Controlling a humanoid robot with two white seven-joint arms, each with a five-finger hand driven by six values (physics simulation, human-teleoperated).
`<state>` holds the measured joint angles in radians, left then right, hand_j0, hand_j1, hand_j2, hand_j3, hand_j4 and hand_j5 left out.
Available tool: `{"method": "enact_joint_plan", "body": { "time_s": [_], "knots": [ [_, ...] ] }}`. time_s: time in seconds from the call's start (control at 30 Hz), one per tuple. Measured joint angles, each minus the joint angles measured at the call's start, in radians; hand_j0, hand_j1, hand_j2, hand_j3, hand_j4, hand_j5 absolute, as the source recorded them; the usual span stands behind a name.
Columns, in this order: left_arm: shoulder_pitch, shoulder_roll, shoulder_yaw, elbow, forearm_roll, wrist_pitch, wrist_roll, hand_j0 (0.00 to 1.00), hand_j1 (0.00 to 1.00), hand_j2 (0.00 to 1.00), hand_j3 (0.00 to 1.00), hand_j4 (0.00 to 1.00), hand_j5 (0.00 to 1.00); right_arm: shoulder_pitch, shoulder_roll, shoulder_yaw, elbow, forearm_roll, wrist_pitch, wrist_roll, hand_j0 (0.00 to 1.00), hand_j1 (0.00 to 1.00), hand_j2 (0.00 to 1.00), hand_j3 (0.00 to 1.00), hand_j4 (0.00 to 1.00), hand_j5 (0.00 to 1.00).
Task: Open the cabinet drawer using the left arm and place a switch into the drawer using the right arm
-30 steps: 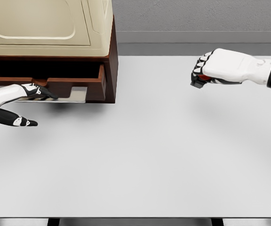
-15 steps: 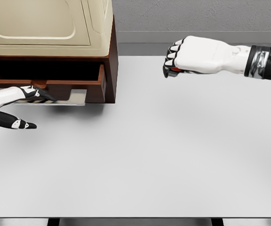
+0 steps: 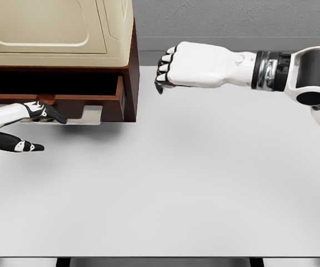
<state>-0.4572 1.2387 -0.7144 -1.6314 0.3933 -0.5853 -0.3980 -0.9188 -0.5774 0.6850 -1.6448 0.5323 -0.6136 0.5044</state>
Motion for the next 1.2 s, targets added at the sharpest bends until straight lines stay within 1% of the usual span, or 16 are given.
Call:
{"method": "enact_joint_plan", "body": {
  "time_s": [0.03, 0.23, 0.3, 0.43, 0.47, 0.77, 1.0, 1.2],
  "knots": [
    [0.000, 0.000, 0.000, 0.000, 0.000, 0.000, 0.000, 0.76, 0.76, 0.76, 0.76, 0.76, 0.76, -0.017, 0.012, 0.003, 0.004, 0.005, 0.000, 0.000, 0.48, 0.48, 0.48, 0.48, 0.48, 0.48],
    [0.008, 0.013, -0.002, -0.010, 0.008, -0.003, 0.000, 0.75, 0.75, 0.75, 0.75, 0.75, 0.75, -0.052, 0.089, 0.013, 0.020, 0.016, -0.001, 0.001, 0.48, 0.48, 0.48, 0.48, 0.48, 0.48],
    [0.008, 0.015, -0.002, -0.012, 0.007, -0.004, -0.001, 0.75, 0.75, 0.75, 0.75, 0.75, 0.75, -0.087, 0.114, 0.023, 0.036, 0.016, 0.000, 0.001, 0.48, 0.48, 0.48, 0.48, 0.48, 0.48],
    [0.008, 0.019, -0.003, -0.014, 0.004, -0.005, -0.003, 0.75, 0.75, 0.75, 0.75, 0.75, 0.75, -0.091, 0.165, 0.044, 0.063, 0.033, 0.000, 0.005, 0.48, 0.48, 0.48, 0.48, 0.48, 0.48],
    [0.014, 0.019, -0.002, -0.015, 0.014, -0.004, 0.000, 0.75, 0.75, 0.75, 0.75, 0.75, 0.75, -0.092, 0.173, 0.047, 0.066, 0.035, 0.000, 0.006, 0.48, 0.48, 0.48, 0.48, 0.48, 0.48],
    [0.015, 0.024, -0.003, -0.019, 0.017, -0.005, 0.001, 0.75, 0.75, 0.75, 0.75, 0.75, 0.75, -0.107, 0.205, 0.056, 0.076, 0.045, 0.000, 0.013, 0.48, 0.48, 0.48, 0.48, 0.48, 0.48],
    [0.015, 0.035, -0.004, -0.028, 0.010, -0.006, -0.003, 0.75, 0.75, 0.75, 0.75, 0.75, 0.75, -0.107, 0.214, 0.056, 0.076, 0.052, 0.000, 0.017, 0.48, 0.48, 0.48, 0.48, 0.48, 0.48],
    [0.014, 0.041, -0.005, -0.033, 0.003, -0.008, -0.006, 0.75, 0.75, 0.75, 0.75, 0.75, 0.75, -0.106, 0.256, 0.057, 0.076, 0.056, 0.000, 0.019, 0.48, 0.48, 0.48, 0.48, 0.48, 0.48]
  ]
}}
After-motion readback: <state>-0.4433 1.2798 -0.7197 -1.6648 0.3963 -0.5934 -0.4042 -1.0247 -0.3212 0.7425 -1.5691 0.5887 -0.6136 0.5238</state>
